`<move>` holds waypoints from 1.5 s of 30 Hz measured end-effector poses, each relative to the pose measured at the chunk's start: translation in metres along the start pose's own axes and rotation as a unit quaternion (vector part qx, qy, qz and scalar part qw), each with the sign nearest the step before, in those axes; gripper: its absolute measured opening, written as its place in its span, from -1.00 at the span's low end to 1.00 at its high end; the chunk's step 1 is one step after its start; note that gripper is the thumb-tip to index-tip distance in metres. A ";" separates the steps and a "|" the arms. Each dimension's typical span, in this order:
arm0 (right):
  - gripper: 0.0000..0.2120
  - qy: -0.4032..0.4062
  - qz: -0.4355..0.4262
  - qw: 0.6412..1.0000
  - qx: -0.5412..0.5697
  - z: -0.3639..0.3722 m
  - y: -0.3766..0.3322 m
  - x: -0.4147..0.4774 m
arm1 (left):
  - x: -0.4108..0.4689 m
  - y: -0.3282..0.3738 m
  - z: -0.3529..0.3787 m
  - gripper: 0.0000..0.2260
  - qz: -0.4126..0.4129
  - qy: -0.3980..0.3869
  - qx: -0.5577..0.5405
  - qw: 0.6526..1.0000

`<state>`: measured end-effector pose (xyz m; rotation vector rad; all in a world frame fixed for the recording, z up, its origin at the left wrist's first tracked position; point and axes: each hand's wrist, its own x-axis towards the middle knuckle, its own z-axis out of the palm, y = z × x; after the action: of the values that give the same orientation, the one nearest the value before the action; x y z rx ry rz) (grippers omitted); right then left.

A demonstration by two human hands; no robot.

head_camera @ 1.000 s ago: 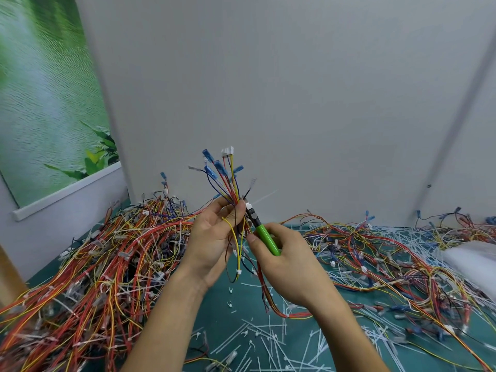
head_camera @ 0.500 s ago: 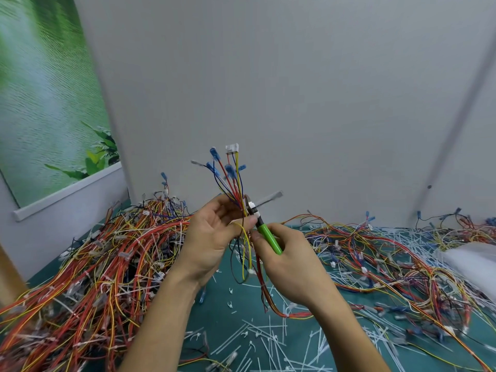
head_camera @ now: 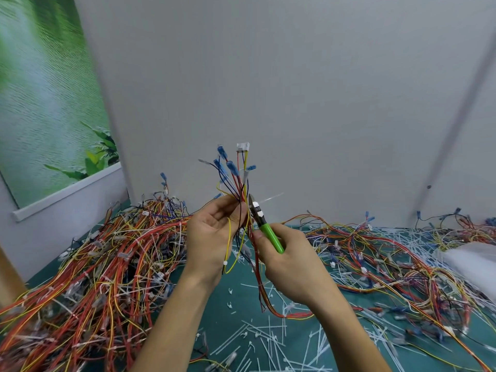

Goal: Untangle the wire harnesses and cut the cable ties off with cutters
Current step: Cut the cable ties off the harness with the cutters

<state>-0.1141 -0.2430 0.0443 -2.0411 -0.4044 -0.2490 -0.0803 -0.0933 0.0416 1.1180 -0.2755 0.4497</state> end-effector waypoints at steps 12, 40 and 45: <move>-0.69 0.005 -0.013 1.000 0.000 0.000 0.004 0.002 | 0.001 0.003 -0.001 -0.79 -0.021 0.014 -0.027 0.999; -0.71 0.003 -0.019 1.000 -0.013 0.000 0.003 0.001 | -0.002 0.010 0.005 -0.83 -0.066 0.018 -0.031 0.997; -0.66 0.015 -0.016 1.000 -0.008 0.001 0.001 0.001 | -0.002 0.009 0.003 -0.80 -0.068 0.004 -0.042 0.997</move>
<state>-0.1125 -0.2428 0.0435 -2.0456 -0.4182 -0.3042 -0.0863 -0.0933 0.0492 1.0455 -0.2085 0.3184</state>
